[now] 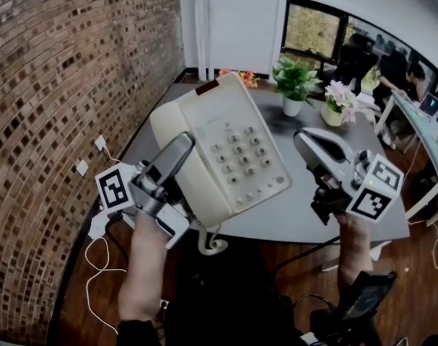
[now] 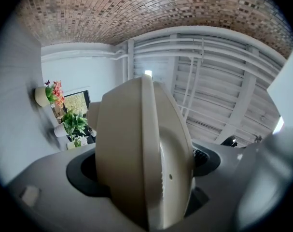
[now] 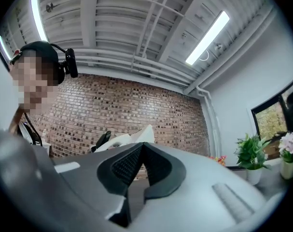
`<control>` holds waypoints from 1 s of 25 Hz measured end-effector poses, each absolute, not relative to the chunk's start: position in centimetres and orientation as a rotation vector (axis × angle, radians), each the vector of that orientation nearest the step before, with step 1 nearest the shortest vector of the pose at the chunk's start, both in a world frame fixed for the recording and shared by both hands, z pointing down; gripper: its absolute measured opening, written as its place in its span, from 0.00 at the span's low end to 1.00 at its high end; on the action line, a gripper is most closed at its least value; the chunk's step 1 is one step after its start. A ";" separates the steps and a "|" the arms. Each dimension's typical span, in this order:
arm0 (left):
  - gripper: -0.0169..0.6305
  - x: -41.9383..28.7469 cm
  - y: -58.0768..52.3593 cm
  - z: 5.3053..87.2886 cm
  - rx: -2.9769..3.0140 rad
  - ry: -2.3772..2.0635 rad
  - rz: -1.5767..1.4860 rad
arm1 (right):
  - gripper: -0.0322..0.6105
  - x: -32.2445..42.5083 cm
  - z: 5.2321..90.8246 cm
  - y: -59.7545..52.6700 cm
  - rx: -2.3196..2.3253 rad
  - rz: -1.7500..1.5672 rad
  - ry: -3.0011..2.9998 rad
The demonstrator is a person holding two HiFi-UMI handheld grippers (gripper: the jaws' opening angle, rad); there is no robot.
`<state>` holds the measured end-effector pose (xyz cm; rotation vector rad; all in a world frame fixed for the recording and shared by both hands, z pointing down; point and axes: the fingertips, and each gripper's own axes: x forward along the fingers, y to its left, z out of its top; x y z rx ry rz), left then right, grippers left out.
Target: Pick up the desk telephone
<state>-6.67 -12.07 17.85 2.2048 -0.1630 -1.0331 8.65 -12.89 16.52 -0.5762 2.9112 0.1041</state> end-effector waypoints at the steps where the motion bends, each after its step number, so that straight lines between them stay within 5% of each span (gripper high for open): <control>1: 0.75 -6.8 -12.9 17.6 2.199 -0.170 -1.042 | 0.05 8.7 16.6 -13.3 -0.582 0.094 2.916; 25: 0.75 -6.8 -16.4 20.7 2.147 -0.247 -0.991 | 0.05 8.3 19.4 -15.6 -0.604 0.040 2.974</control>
